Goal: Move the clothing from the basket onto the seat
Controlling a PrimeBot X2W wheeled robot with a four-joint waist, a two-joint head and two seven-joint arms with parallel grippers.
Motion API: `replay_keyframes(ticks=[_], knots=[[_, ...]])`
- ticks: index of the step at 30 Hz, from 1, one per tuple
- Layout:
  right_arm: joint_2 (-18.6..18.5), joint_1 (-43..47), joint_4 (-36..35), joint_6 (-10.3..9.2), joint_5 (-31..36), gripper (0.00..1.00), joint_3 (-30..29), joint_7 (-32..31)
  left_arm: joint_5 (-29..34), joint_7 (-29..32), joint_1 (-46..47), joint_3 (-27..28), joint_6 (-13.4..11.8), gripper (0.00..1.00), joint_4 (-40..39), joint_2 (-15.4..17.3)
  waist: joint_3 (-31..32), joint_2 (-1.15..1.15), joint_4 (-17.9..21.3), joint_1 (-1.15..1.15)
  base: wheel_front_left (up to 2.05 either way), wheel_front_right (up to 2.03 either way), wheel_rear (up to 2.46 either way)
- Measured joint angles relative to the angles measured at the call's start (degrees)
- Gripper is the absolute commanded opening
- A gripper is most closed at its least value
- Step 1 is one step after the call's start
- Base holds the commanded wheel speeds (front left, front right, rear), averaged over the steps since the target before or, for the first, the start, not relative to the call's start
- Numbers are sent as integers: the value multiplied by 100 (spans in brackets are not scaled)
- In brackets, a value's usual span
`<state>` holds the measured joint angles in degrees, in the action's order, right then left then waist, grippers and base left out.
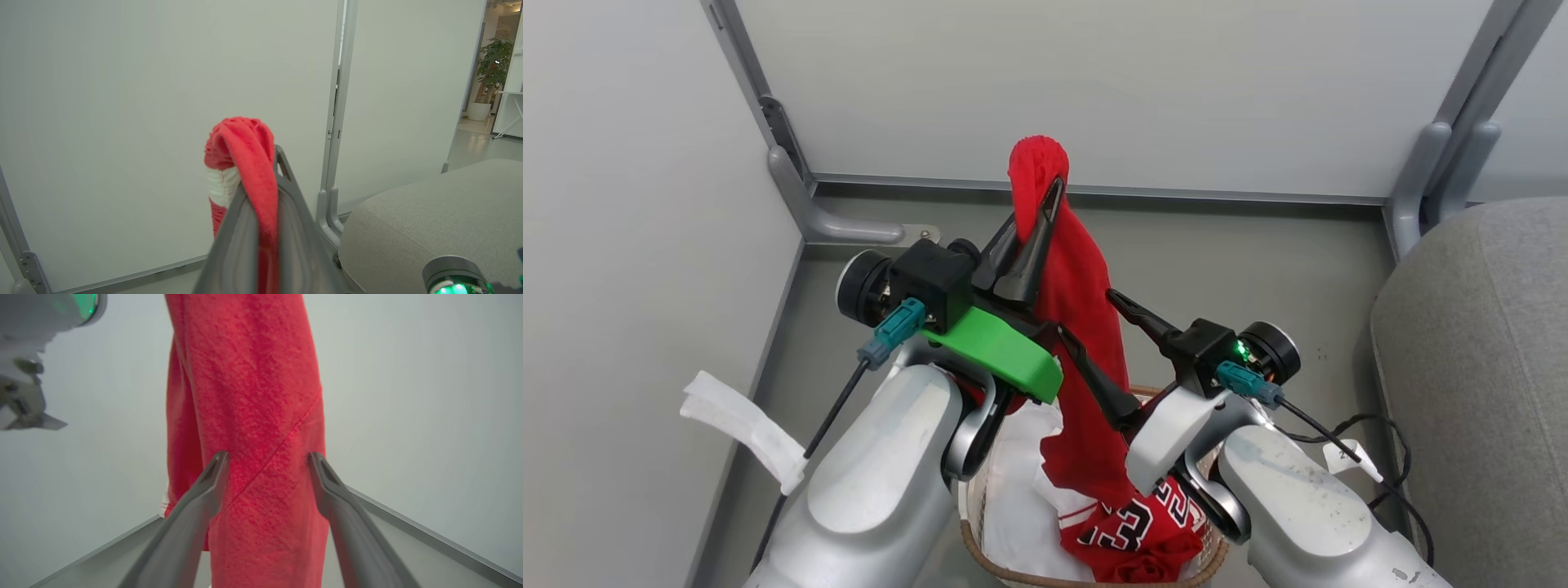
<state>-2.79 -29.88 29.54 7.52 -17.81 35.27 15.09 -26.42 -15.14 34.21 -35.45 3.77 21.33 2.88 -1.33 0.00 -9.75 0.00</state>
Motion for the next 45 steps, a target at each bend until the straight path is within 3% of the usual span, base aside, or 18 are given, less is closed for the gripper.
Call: replay_keyframes(ticks=[10,11,13,22,23,24,25,33,45], knots=[[-2,-215,645,0,-253,100,283,0,-282,0,108,-519,-123,0,-123,1,23,0,-446,0,0,0,0],[1,-240,697,0,-309,82,318,0,-305,0,112,-548,-127,0,-134,0,24,0,-476,0,0,0,0],[2,-252,786,0,-393,0,421,0,-357,0,113,-579,-141,0,-134,1,28,0,-517,0,0,0,0],[2,-146,745,0,-594,0,258,0,-254,0,103,-390,-234,0,-57,3,39,0,-327,0,0,0,0],[1,-106,704,0,-597,0,213,0,-198,0,102,-370,-236,10,-45,3,39,0,-287,0,0,0,0],[3,-62,642,0,-595,0,127,-1,-144,-2,91,-368,-237,65,12,0,39,0,-233,0,0,0,0],[3,-16,576,0,-592,0,49,0,-91,-2,44,-341,-248,100,46,0,39,0,-172,0,0,0,0],[0,382,129,0,-360,0,-747,-1,342,-2,-390,27,-114,100,183,8,9,0,475,0,0,0,0],[-2,746,-671,0,-82,0,-1486,-1,896,-2,-1157,514,187,100,26,3,-117,0,1902,1,0,0,0]])
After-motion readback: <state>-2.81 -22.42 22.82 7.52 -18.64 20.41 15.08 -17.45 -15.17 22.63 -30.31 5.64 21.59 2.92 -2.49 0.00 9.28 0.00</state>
